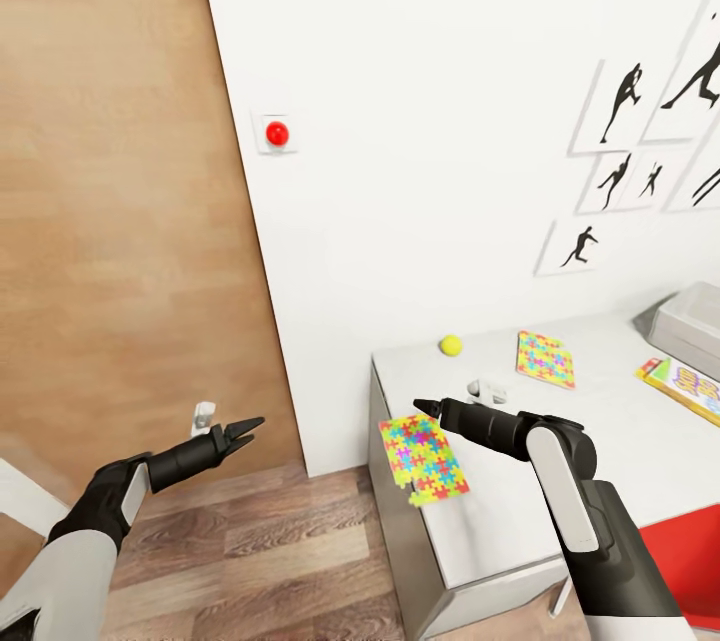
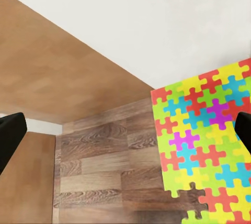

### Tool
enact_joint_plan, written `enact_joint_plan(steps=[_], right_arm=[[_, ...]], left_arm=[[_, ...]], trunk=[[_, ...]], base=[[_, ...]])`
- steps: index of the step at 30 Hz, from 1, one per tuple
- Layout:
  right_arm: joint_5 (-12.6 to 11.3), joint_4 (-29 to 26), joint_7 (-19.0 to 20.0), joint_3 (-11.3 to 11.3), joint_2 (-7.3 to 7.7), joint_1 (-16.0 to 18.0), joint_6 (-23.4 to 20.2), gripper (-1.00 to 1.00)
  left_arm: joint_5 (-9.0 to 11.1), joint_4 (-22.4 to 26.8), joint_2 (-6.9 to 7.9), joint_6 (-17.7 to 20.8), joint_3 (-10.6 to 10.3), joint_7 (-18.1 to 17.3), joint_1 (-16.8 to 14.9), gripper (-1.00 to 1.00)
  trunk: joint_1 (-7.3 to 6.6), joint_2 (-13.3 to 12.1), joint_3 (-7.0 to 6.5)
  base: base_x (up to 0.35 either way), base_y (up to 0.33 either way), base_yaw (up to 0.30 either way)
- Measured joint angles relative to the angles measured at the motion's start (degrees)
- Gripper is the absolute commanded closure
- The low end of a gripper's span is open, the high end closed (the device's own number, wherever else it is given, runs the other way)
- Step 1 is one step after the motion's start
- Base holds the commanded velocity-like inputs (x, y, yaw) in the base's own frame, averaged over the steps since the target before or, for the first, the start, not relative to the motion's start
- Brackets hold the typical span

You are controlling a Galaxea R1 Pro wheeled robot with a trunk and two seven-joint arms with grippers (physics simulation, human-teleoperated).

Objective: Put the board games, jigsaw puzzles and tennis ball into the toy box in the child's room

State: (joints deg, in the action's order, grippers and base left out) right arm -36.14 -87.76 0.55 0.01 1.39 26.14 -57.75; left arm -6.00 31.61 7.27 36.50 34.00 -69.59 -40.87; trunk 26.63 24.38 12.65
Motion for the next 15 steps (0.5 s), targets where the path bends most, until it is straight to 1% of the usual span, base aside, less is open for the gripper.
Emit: enact_joint_plan(steps=[4, 7, 10, 12, 15], right_arm=[[0.0, 0.0, 0.0, 0.0, 0.04, 0.0, 0.0, -1.00], [0.0, -0.1, 0.0, -0.3, 0.08, 0.0, 0.0, -1.00], [0.1, -0.1, 0.0, -1.6, 0.14, 0.0, -0.3, -1.00], [0.0, -0.1, 0.0, -2.3, 0.15, 0.0, -0.7, -1.00], [-0.1, -0.2, 1.1, -4.0, 0.18, 0.0, -2.0, -1.00]], left_arm=[[0.0, 0.0, -0.21, -0.1, 0.0, 0.0, 0.0, -1.00], [-0.1, 0.0, -0.85, -0.2, -0.2, 0.0, 0.0, -1.00], [-0.1, 0.0, -2.29, -0.3, -0.4, 0.1, 0.0, -1.00], [-0.1, 0.0, -2.64, -0.4, -0.4, 0.2, 0.0, -1.00], [-0.1, 0.0, -3.50, -0.7, -0.4, 0.2, 0.0, -1.00]], trunk=[[0.88, 1.6, 0.90], [1.54, 2.8, 1.47], [2.20, 4.0, 2.03], [2.64, 4.8, 2.39], [3.30, 6.0, 2.93]], base=[[0.000, 0.000, 0.022], [0.000, 0.000, 0.006], [0.000, 0.000, 0.002], [0.000, 0.000, 0.001], [0.000, 0.000, 0.000]])
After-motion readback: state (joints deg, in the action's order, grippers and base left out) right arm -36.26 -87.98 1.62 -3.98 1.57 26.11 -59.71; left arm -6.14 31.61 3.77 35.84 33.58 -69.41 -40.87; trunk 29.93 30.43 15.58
